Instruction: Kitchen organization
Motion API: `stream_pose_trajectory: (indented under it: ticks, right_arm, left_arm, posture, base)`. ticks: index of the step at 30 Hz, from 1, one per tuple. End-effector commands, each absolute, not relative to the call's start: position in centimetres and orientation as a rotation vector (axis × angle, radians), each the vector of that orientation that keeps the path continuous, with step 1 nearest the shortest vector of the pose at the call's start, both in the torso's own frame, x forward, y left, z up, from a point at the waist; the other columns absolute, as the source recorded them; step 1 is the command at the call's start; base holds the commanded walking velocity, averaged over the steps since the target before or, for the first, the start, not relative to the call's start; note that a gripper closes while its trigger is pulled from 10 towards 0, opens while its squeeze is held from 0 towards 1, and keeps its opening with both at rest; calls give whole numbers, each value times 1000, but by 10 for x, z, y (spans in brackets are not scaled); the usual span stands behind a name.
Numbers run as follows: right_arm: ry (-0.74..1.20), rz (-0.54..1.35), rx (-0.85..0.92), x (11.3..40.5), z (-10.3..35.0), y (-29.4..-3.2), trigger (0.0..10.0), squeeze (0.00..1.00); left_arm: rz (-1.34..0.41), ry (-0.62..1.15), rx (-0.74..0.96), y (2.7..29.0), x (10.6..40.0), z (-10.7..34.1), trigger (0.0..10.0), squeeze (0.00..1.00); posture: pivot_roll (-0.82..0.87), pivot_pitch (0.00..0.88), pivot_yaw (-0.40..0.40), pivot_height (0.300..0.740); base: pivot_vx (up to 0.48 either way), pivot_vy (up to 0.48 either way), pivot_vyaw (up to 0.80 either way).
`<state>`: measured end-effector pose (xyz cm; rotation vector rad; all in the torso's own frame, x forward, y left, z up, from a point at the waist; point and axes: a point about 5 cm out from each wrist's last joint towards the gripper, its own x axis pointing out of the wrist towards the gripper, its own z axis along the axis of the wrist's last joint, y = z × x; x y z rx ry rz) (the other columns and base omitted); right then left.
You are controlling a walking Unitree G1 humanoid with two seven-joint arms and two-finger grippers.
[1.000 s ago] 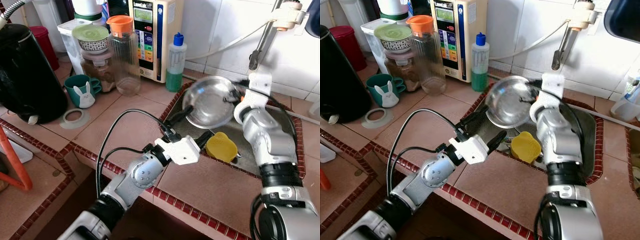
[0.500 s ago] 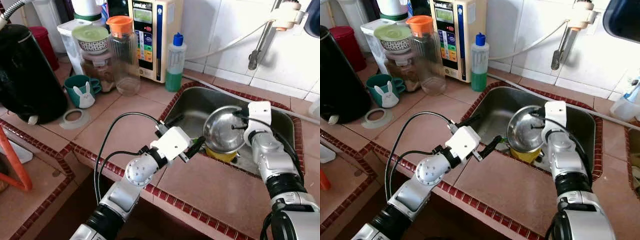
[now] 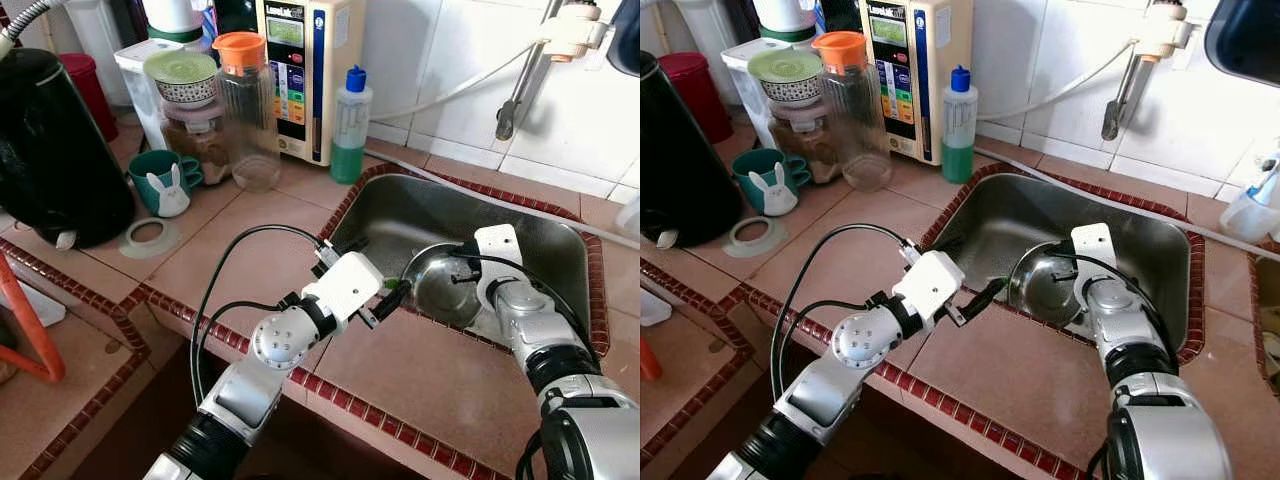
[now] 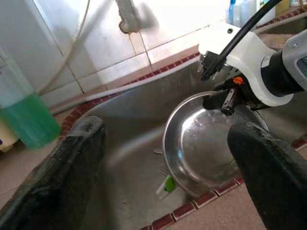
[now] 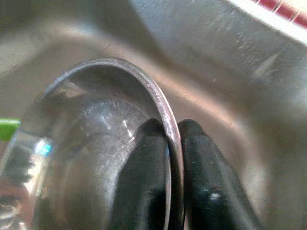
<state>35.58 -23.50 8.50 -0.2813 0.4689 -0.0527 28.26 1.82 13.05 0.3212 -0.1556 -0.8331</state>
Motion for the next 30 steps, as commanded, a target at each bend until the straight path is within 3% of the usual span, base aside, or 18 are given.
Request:
stream_pose_trajectory:
  ticks: [1, 23, 30]
  right_arm:
    - [471, -42, -275, 357, 86, -235, 10000, 1000]
    - [476, 0, -237, 357, 83, -231, 10000, 1000]
    - [360, -48, -205, 367, 105, -234, 10000, 1000]
  left_arm:
    - [-841, -161, 331, 18, 281, 133, 10000, 0]
    - [-844, -142, 343, 19, 281, 133, 10000, 0]
    - [-834, -147, 355, 20, 282, 133, 10000, 0]
  posture:
    - [110, 5, 2, 740]
    - [108, 0, 2, 740]
    - [105, 0, 4, 740]
  base:
    - [0, 0, 0]
    - [0, 0, 0]
    - [0, 0, 0]
